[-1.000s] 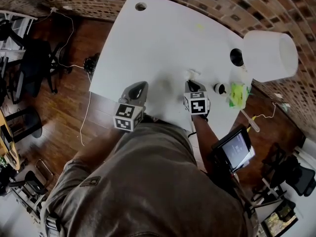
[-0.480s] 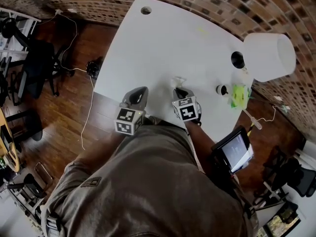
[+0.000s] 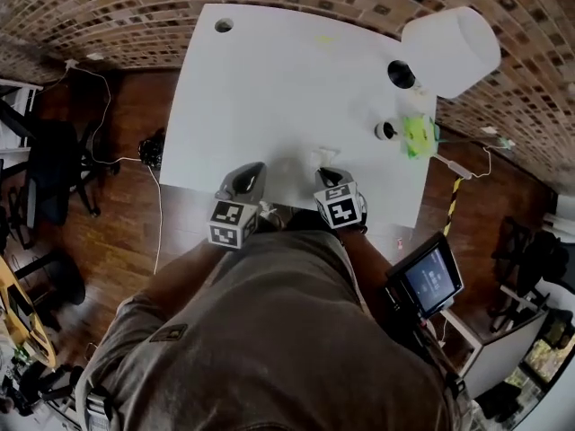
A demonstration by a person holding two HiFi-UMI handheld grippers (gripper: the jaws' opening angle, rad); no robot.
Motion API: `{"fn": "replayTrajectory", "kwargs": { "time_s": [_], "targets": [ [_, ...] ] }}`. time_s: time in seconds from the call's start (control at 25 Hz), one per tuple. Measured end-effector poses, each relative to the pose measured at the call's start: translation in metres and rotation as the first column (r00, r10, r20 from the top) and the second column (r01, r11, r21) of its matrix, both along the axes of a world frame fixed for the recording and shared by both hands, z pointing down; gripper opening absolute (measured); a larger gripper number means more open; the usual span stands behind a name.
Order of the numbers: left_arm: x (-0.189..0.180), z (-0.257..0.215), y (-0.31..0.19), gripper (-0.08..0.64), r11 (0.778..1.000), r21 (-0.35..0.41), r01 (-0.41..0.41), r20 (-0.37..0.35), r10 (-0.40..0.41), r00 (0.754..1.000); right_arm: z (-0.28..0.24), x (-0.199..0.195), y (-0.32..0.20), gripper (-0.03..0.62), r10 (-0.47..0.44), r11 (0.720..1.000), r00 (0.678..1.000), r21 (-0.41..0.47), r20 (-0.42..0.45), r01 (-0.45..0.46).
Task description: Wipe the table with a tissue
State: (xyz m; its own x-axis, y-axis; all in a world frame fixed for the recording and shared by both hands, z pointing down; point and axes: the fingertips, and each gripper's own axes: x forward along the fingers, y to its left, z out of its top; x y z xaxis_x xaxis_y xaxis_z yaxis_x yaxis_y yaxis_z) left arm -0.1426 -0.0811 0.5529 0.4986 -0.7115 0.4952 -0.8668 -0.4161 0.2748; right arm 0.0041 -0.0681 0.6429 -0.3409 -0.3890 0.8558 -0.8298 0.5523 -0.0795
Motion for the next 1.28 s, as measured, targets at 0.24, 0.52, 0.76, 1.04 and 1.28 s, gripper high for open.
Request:
{"fn": "replayTrajectory", "kwargs": {
  "time_s": [0.24, 0.52, 0.76, 1.04, 1.28],
  "targets": [
    [0.015, 0.006, 0.016, 0.002, 0.999, 0.001, -0.039, -0.009, 0.039, 0.999, 0.004, 0.027, 0.033, 0.028, 0.069, 0.998, 0.997, -0.011, -0.016, -0.07],
    [0.031, 0.005, 0.032, 0.002, 0.999, -0.005, -0.052, 0.029, 0.052, 0.998, 0.003, 0.037, 0.043, 0.031, 0.069, 0.997, 0.998, 0.017, 0.008, -0.069],
    [0.046, 0.004, 0.045, 0.002, 0.999, -0.007, -0.048, 0.039, 0.048, 0.998, 0.004, 0.045, 0.05, 0.031, 0.062, 0.998, 0.998, 0.021, 0.031, -0.063],
    [0.054, 0.004, 0.049, 0.002, 1.0, -0.008, -0.03, 0.055, 0.031, 0.998, 0.003, 0.049, 0.053, 0.031, 0.034, 0.999, 0.999, 0.026, 0.043, -0.035],
    [0.056, 0.009, 0.053, 0.002, 1.0, -0.018, -0.021, 0.058, 0.022, 0.998, 0.013, 0.053, 0.056, 0.125, 0.023, 1.0, 0.998, 0.005, 0.062, -0.023]
  ]
}}
